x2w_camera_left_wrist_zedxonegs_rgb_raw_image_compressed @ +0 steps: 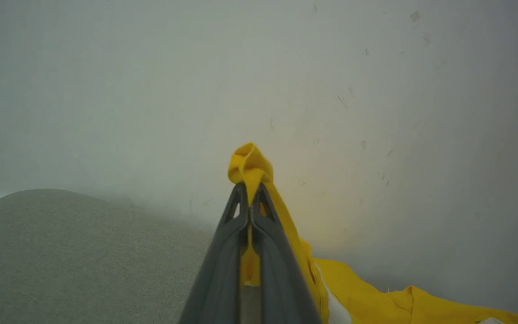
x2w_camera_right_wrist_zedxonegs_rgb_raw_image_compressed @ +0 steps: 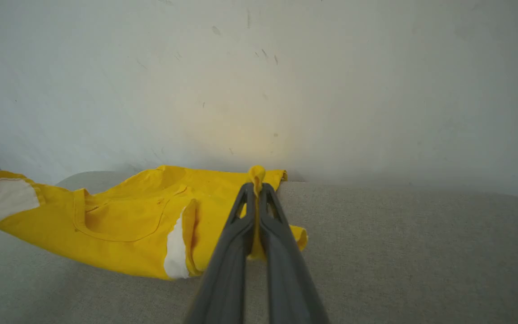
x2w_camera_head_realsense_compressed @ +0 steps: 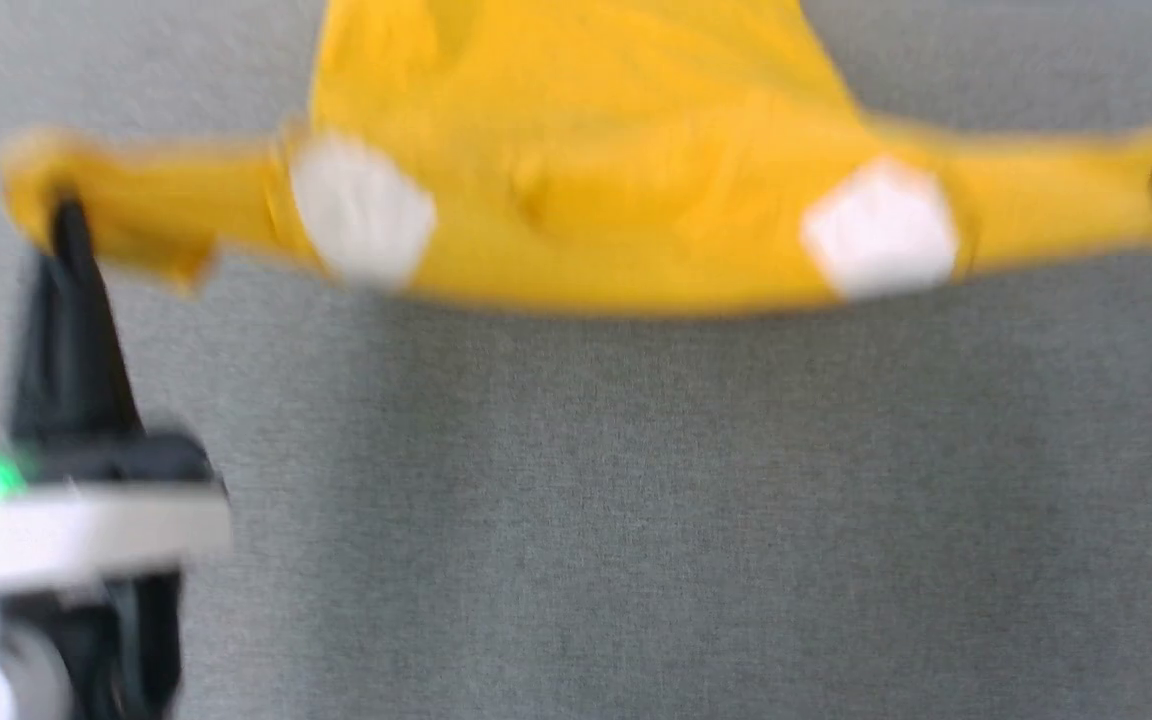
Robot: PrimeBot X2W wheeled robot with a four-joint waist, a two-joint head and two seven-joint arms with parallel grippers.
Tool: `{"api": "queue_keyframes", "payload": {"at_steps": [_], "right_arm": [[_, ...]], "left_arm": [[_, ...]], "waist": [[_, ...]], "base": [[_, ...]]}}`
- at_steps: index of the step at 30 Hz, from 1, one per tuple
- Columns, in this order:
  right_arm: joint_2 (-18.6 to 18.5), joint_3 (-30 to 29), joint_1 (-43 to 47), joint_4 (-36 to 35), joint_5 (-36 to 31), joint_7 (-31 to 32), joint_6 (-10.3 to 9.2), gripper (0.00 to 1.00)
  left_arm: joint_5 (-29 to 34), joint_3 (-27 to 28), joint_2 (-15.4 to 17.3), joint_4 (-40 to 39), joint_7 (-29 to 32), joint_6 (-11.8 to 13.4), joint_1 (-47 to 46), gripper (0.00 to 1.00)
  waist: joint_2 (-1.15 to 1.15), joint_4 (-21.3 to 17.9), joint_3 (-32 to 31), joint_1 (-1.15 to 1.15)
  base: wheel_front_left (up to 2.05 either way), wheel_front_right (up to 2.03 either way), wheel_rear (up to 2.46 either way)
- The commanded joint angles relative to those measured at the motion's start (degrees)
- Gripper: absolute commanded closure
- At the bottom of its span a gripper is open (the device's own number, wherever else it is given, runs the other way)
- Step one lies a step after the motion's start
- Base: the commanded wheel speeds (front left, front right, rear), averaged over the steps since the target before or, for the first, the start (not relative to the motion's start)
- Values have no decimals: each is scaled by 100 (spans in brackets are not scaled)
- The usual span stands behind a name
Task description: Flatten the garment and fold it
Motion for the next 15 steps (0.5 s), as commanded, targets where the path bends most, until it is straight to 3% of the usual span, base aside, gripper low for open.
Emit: {"api": "queue_keyframes", "payload": {"at_steps": [1,7,15], "right_arm": [[194,-110,323,-97,20,35,-5,100],[614,-204,1721,-227,246,245,-5,100],[127,198,3221,-147,735,715,-5,100]], "left_arm": [[-115,24,-60,-44,-90,-36,408,100],[-470,-389,-173,208,-415,-602,1976,100],[-451,-1054,63,1126,-280,-1122,2814,100]], "waist": [[0,-1,-420,2],[0,-32,-684,2],[0,-16,-981,2]], "base": [[0,0,0],[0,0,0],[0,0,0]]}}
